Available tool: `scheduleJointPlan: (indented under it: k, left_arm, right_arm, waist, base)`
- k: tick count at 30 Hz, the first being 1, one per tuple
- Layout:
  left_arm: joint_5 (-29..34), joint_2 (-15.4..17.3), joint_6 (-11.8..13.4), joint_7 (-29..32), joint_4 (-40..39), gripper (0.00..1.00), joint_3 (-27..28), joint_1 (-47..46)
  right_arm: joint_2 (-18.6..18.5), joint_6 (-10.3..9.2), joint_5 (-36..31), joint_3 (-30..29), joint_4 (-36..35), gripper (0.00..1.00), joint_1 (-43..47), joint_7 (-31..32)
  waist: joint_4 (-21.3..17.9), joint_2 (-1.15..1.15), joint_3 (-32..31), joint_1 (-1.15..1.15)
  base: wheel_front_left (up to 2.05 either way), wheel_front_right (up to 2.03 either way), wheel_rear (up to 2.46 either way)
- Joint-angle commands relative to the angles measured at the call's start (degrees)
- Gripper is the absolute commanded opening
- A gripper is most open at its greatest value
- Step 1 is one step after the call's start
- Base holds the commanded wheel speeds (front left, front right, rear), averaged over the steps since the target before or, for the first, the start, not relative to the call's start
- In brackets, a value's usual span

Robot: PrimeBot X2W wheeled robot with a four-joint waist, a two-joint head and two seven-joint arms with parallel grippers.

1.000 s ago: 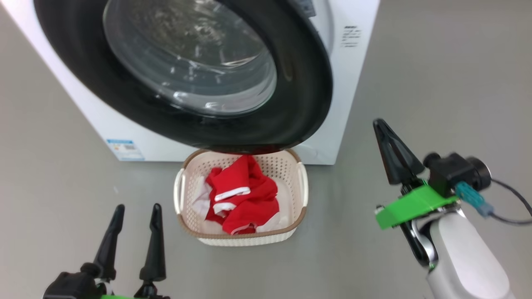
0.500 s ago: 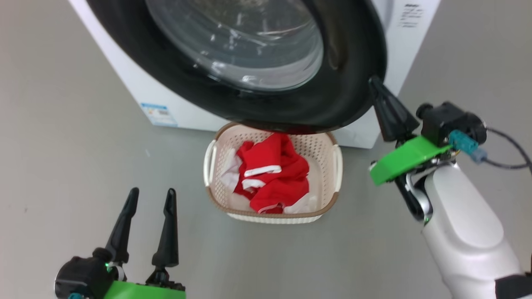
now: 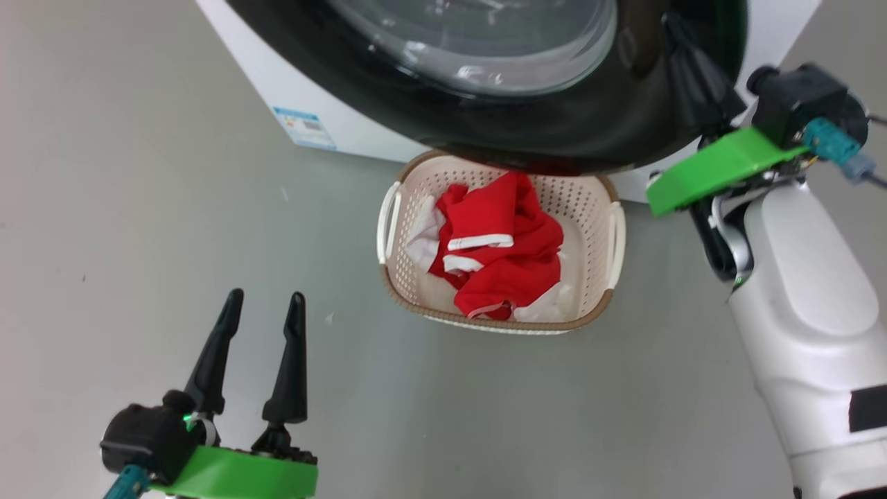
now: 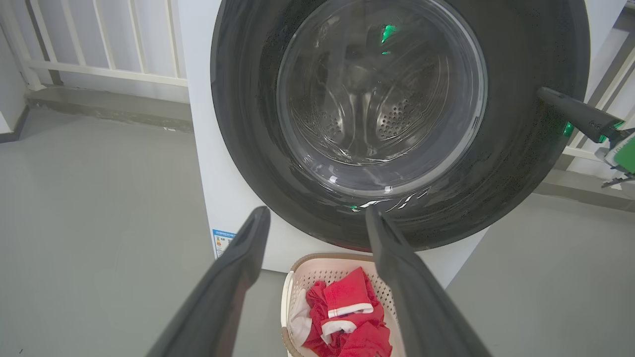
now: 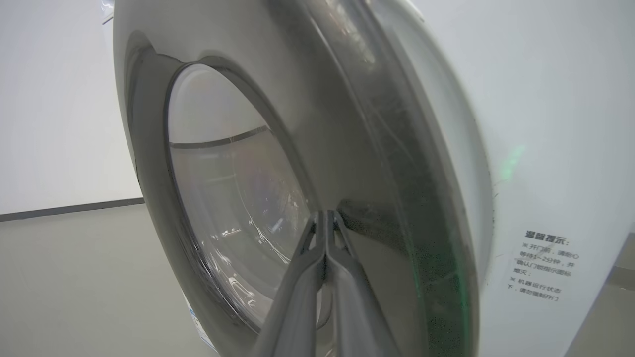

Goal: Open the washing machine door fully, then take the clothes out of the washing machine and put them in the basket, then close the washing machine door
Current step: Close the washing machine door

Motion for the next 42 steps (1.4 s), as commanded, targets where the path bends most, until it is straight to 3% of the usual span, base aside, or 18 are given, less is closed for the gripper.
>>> scheduleJointPlan:
  k: [1,20,31,32,34,35,42]
  left_arm:
    - [0.5,0.6,-0.5,-0.7,-0.4,1.0,1.9,-1.7]
    - [0.0,-1.3,-3.2,-0.7,1.7,1.0,2.5,-5.2]
    - [0.1,-2.3,-4.2,-0.7,2.5,1.0,3.4,-6.0]
    - [-0.1,-2.3,-4.3,-0.7,2.5,1.0,3.5,-6.1]
    - [-0.2,-2.5,-4.4,-0.7,2.4,1.0,3.7,-6.2]
    - [-0.3,-2.5,-4.4,-0.7,2.3,1.0,3.8,-6.2]
    - [0.0,-2.8,-4.7,-0.7,2.2,1.0,3.5,-6.2]
  right_arm:
    - [0.8,0.12,-0.3,0.2,-0.9,0.0,-2.6,-0.4]
    - [0.8,0.12,-8.4,-10.5,4.6,0.0,-15.4,-0.4]
    - [0.8,0.12,-7.8,-10.6,3.4,0.0,-15.3,-0.4]
    - [0.8,0.12,-7.5,-10.3,3.1,0.13,-15.0,-0.4]
    - [0.8,0.12,-6.7,-9.3,2.4,0.77,-14.2,-0.4]
    - [0.8,0.12,-6.1,-8.7,2.1,1.0,-13.7,-0.4]
    - [0.8,0.12,-2.0,-3.1,-1.0,1.0,-8.4,-0.4]
  waist:
    - [1.4,0.0,1.6,0.0]
    - [2.9,0.0,5.9,0.0]
    - [2.0,0.0,5.6,0.0]
    - [1.8,0.0,5.5,0.0]
    - [1.3,0.0,5.1,0.0]
    - [1.0,0.0,4.9,0.0]
    - [-1.6,0.0,2.9,0.0]
  base:
    - [0.0,0.0,0.0]
    - [0.0,0.0,0.0]
    - [0.0,0.0,0.0]
    - [0.0,0.0,0.0]
    - [0.0,0.0,0.0]
    - [0.0,0.0,0.0]
    - [0.0,0.0,0.0]
